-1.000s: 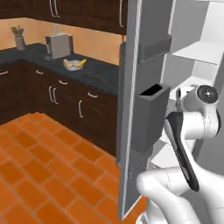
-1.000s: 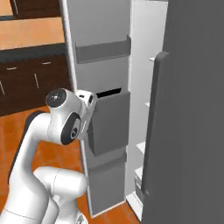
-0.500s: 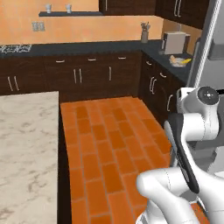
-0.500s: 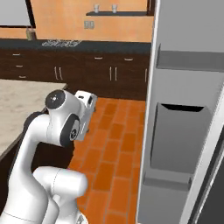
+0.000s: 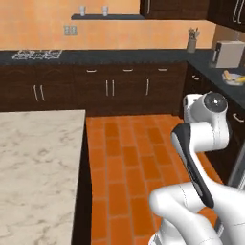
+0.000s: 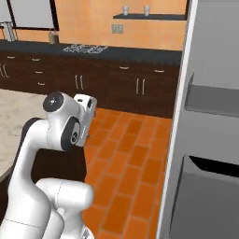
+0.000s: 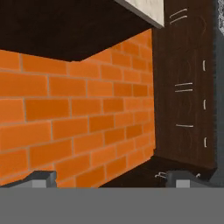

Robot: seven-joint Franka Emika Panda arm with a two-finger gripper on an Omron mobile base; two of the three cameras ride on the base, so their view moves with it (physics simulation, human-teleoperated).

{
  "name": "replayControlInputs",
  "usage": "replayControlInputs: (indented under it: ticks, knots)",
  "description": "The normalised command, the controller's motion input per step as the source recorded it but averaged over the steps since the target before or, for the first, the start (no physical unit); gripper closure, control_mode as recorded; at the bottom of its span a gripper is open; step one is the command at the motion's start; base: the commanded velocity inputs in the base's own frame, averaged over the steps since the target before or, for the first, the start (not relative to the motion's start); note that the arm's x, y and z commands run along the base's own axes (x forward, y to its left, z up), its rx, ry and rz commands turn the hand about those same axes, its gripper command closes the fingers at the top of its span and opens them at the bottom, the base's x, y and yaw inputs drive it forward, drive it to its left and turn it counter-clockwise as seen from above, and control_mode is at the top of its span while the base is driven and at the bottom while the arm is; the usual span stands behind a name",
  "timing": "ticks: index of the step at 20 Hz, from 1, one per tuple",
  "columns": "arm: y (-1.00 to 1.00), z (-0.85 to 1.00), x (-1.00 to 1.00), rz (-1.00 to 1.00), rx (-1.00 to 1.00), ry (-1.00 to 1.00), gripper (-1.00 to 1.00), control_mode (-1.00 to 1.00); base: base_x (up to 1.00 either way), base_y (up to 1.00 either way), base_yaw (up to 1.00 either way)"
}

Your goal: Take the meat container that has the shrimp and place it on the second highest rack of the freezer. Then take the vegetable container that has the corn and squash and place it on the highest rack of the freezer.

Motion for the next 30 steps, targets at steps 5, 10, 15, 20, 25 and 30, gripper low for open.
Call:
replayControlInputs:
  ticks: [5,10,15,20,25,30]
  knots:
    - [0.00,0.00,0.00,0.00,0.00,0.00,-1.00,1.00,1.00,0.03,0.00]
    - [0.00,0.00,0.00,0.00,0.00,0.00,-1.00,1.00,1.00,0.00,-0.02]
    - [0.00,0.00,0.00,0.00,0.00,0.00,-1.00,1.00,1.00,0.00,-0.10]
    - [0.00,0.00,0.00,0.00,0.00,0.00,-1.00,1.00,0.88,0.00,-0.41]
    - [0.00,0.00,0.00,0.00,0.00,0.00,-1.00,1.00,0.72,0.09,-0.54]
    - [0.00,0.00,0.00,0.00,0.00,0.00,-1.00,1.00,0.74,0.17,-0.54]
